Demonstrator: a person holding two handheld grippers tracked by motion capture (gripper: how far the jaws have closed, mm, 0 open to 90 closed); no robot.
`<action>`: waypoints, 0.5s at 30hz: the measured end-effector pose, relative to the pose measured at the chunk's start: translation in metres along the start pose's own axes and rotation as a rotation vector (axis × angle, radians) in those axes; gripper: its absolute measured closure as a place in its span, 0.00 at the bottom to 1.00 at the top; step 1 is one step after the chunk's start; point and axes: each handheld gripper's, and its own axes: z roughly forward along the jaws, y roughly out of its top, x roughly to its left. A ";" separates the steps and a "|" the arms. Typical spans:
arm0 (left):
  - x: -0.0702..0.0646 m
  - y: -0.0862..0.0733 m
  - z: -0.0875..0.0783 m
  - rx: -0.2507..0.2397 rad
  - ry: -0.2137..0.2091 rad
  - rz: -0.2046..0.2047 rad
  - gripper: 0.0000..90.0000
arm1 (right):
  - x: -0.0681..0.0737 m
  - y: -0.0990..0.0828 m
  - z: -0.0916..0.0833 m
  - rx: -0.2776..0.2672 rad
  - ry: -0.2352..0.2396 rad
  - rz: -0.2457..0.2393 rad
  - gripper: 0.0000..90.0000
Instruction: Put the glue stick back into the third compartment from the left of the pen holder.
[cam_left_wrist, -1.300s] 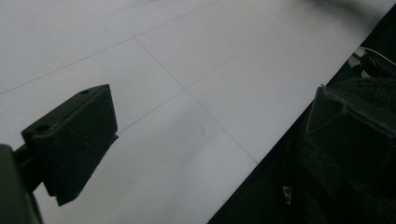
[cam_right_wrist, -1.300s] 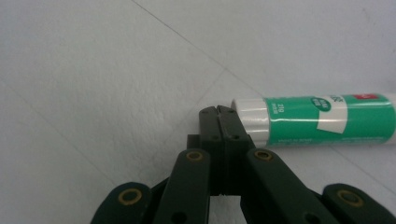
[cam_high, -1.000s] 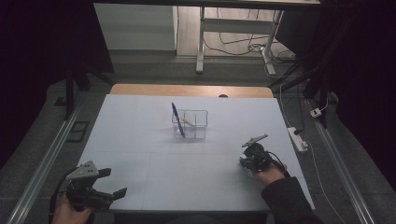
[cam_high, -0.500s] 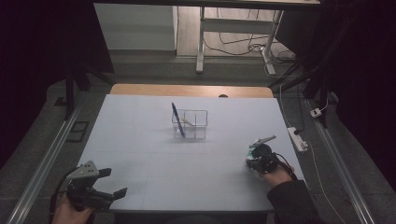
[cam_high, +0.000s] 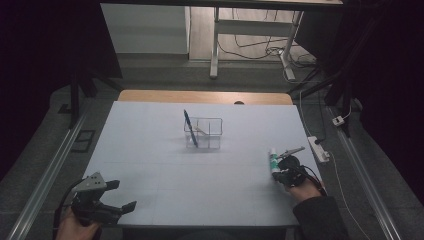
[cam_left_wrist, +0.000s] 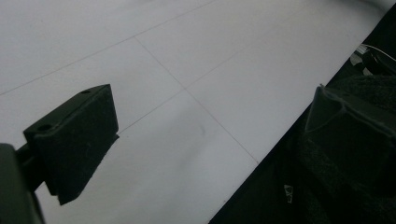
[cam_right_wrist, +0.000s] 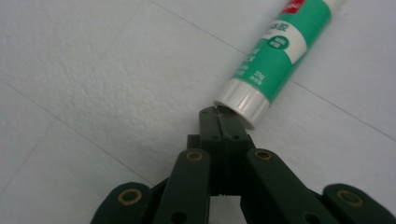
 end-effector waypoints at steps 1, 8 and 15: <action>0.000 0.000 0.000 0.000 0.000 0.000 0.03 | -0.002 -0.001 -0.001 0.001 -0.008 0.004 1.00; 0.000 0.000 0.000 0.000 0.000 0.000 0.03 | -0.012 -0.008 -0.006 -0.002 -0.033 0.033 1.00; 0.000 0.001 0.001 0.002 -0.001 0.002 0.03 | -0.020 -0.012 -0.008 -0.005 -0.060 0.049 1.00</action>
